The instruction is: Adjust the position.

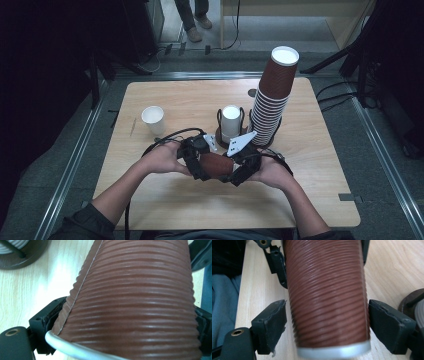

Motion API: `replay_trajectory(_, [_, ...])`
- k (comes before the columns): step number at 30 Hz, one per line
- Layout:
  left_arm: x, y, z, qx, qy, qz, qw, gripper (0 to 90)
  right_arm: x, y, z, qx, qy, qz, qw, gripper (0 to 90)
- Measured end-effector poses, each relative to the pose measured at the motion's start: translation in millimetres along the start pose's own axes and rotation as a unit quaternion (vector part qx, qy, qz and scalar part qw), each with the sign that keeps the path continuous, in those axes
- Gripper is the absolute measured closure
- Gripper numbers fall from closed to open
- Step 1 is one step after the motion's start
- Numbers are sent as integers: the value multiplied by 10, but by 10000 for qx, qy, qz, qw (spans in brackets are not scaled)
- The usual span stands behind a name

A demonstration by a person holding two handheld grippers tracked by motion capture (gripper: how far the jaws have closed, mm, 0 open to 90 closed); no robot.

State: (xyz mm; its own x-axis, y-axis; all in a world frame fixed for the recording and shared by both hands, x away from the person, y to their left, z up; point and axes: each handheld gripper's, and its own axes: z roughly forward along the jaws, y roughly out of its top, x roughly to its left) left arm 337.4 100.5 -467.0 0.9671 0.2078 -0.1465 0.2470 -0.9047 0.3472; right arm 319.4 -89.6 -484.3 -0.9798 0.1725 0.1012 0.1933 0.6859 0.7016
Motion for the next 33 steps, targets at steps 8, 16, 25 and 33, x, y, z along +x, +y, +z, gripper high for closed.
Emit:
replay_trajectory(8, [-42, 36, 32, 48, -54, 78, 9999, 69, 37, 7, 106, 257, 27, -158, 9995, 194])
replay_trajectory(16, [-53, 12, -10, -124, -65, 129, 9998, 65, 43, -2, 76, 155, 66, -312, 9994, 217])
replay_trajectory(25, [-51, -39, -64, -319, 128, 27, 9994, 0, 27, -16, 16, 73, 8, -316, 9995, 214])
replay_trajectory(33, [-25, -153, -123, -731, 96, -138, 9972, 0, -12, -69, -103, -98, -123, -235, 9996, 212])
